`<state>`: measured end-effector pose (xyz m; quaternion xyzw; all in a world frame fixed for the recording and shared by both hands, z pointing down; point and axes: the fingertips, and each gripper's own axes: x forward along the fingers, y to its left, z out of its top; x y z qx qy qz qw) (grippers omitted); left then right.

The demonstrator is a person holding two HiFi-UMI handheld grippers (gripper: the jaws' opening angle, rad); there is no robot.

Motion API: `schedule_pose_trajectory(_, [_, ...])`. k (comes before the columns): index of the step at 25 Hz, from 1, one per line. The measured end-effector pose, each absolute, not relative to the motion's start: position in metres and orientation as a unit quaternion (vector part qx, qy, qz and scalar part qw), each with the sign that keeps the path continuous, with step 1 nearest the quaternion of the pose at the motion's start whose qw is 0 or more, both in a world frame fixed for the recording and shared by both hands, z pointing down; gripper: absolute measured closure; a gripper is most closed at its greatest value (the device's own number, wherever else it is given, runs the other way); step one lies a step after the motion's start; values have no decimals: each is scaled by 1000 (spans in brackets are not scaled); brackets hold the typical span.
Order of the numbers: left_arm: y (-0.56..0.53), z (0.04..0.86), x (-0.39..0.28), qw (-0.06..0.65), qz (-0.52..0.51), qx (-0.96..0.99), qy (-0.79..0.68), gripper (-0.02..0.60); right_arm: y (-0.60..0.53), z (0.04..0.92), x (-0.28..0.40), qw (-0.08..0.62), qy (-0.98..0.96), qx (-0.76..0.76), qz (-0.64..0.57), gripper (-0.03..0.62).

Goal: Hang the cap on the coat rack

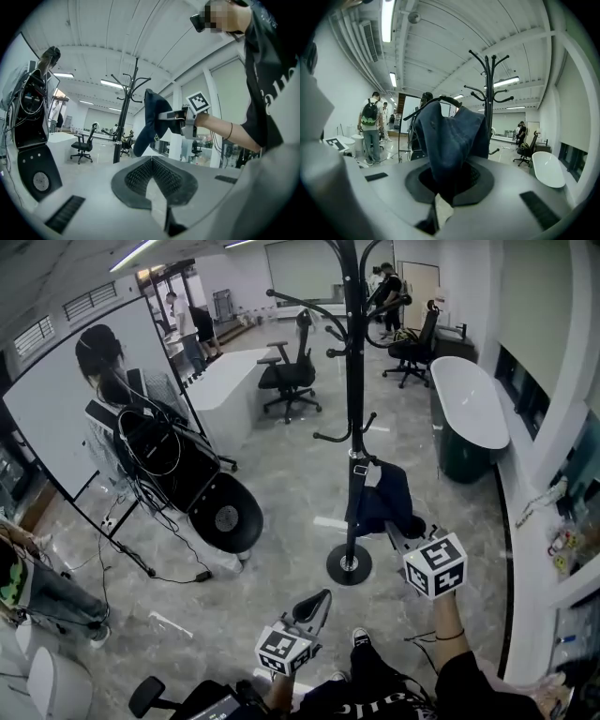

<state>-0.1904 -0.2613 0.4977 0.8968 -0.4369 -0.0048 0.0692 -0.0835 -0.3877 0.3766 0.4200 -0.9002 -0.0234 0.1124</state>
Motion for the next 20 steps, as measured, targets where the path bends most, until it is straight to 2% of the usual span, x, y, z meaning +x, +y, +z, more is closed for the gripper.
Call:
schedule_pose_trajectory(9, [-333,481,-188,67,-19,885,-460,578,-484,309,-91,63,-903,424,-27,562])
schedule_pose_trajectory(20, [-388,475,-193,66,-17,871,-487,578,-563,246,-128,59,-889,448,-77,562])
